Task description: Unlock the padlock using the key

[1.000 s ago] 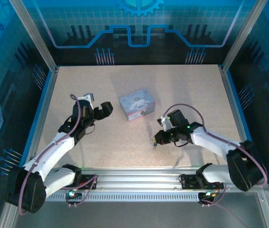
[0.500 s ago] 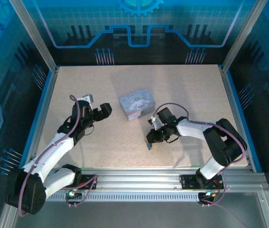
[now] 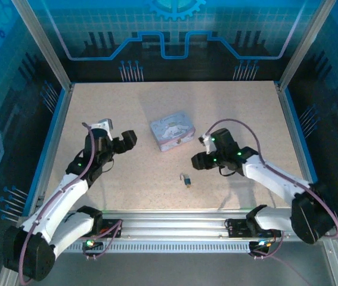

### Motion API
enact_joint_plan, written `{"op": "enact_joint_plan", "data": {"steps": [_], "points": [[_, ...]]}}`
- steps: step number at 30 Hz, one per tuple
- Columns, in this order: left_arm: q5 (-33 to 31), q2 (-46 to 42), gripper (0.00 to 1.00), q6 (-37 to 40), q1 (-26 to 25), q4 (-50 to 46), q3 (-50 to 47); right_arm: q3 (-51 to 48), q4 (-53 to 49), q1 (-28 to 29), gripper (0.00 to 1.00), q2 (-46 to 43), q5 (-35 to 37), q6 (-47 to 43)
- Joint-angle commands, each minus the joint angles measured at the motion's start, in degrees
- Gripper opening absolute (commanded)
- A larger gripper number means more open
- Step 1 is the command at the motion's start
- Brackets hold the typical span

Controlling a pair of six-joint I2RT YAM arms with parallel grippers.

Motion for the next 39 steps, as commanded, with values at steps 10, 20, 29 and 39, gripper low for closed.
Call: {"op": "enact_joint_plan", "data": {"steps": [10, 20, 29, 39], "points": [[-7.54, -5.29, 0.99, 8.47, 0.75, 4.25, -1.42, -6.20, 5.17, -14.62, 0.85, -15.34, 15.58, -7.80], [-20.79, 3.03, 0.99, 25.67, 0.75, 24.02, -10.52, -18.73, 32.28, -22.36, 1.00, -10.91, 22.76, -21.12], [-19.26, 21.87, 0.99, 27.87, 1.62, 40.45, -14.00, -18.81, 49.74, -25.92, 1.00, 4.51, 16.94, -22.62], [-10.76, 28.72, 0.99, 31.59, 6.21, 49.31, -12.27, -20.88, 61.66, -29.17, 1.00, 8.67, 6.66, -18.91]]}}
